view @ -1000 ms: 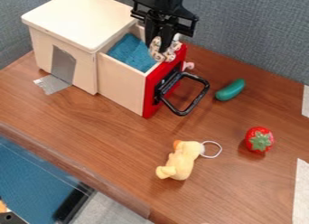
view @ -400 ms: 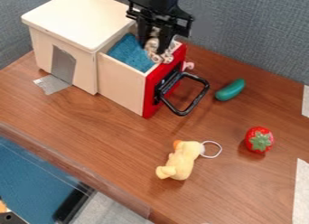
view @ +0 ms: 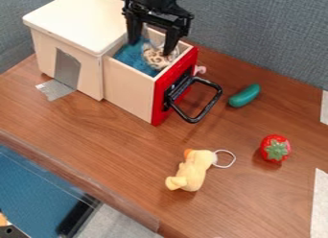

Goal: Pick the printed object on top of the drawer and put in the drawer

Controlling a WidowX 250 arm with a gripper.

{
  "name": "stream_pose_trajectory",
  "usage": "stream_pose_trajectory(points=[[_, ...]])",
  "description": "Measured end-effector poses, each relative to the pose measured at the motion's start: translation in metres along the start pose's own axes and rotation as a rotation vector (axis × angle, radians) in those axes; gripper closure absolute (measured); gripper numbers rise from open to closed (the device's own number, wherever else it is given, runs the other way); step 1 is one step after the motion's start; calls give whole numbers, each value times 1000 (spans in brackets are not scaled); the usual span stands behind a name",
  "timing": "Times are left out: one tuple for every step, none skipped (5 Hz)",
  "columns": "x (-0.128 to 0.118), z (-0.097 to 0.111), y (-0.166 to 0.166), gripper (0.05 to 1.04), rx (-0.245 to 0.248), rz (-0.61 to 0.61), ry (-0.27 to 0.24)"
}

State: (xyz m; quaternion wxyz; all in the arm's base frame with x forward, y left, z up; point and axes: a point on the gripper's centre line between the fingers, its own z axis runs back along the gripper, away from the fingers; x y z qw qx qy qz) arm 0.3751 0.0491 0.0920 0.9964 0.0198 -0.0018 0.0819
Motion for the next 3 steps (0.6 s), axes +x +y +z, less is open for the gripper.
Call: stream_pose_trajectory(points=[[2,5,-3,82,9,-14,-3],[4,17,-16,83,33,-71,-16],[6,52,-22,83,51,-107,-94]])
